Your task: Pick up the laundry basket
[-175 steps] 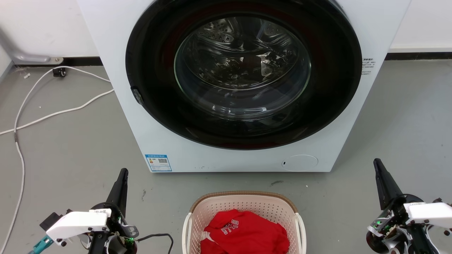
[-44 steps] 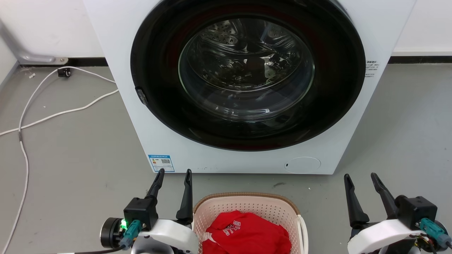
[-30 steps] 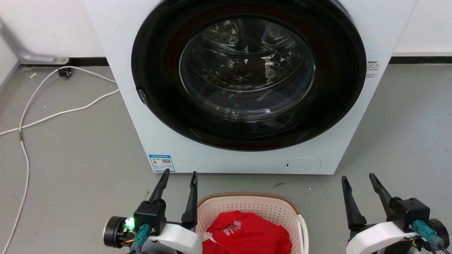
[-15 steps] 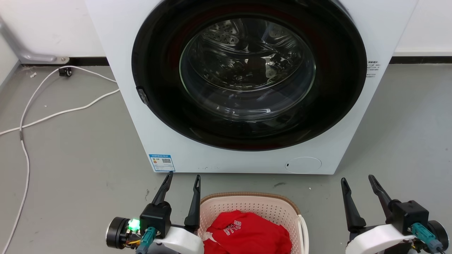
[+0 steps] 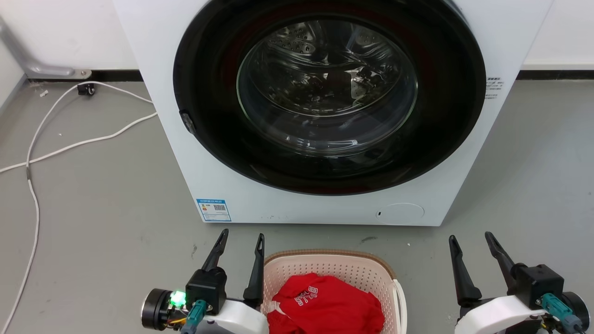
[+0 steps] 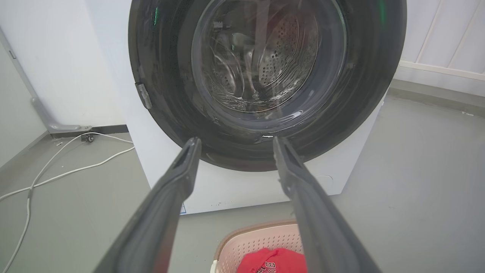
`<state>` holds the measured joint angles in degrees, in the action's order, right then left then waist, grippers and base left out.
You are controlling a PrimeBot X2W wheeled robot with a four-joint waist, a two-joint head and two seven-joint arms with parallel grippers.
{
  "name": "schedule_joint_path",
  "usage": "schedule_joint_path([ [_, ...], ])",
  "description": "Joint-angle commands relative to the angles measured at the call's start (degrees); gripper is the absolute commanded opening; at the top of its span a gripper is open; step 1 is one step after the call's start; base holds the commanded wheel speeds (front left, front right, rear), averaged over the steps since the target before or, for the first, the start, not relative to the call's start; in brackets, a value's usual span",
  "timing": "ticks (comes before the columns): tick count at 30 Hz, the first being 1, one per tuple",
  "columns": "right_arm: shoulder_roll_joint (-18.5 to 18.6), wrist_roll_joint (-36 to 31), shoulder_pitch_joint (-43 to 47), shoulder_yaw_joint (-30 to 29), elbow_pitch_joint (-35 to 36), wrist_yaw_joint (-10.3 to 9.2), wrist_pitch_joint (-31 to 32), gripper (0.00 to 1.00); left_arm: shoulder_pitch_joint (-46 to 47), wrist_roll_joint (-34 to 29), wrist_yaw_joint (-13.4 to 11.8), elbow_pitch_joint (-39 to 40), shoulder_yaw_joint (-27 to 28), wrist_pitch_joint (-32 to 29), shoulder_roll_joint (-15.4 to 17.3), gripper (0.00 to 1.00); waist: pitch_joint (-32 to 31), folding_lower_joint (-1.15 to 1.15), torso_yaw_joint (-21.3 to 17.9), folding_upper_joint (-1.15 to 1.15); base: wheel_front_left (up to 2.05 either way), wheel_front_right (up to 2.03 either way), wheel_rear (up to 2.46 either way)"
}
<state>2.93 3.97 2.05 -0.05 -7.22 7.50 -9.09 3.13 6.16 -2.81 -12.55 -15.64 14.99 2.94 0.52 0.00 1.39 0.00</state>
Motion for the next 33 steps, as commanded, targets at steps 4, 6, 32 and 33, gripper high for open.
schedule_joint_path([
  [4,-0.08,-0.05,-0.57,0.16,-0.93,-0.02,0.5,1.0,0.41,0.63,-0.31,-1.55,-0.3,0.29,-0.05,1.0,1.48,0.0,-0.02,0.0,0.0,0.0,0.0],
  [6,-0.08,-0.19,-0.82,0.14,-1.74,-0.02,0.95,1.0,0.87,1.04,-0.32,-2.66,-0.7,0.28,-0.05,1.0,2.74,0.0,-0.09,0.0,0.0,0.0,0.0],
  [32,1.85,2.78,-18.21,2.31,-24.9,-0.02,-0.23,1.0,23.59,9.89,3.23,-34.08,-2.13,-0.18,0.01,1.0,30.8,0.0,-1.66,0.0,0.0,0.0,0.0],
  [33,2.08,3.22,-19.39,2.68,-26.21,-0.02,-0.18,1.0,24.77,10.17,3.55,-35.45,-2.01,-0.37,0.13,1.0,31.82,0.0,-1.81,0.0,0.0,0.0,0.0],
])
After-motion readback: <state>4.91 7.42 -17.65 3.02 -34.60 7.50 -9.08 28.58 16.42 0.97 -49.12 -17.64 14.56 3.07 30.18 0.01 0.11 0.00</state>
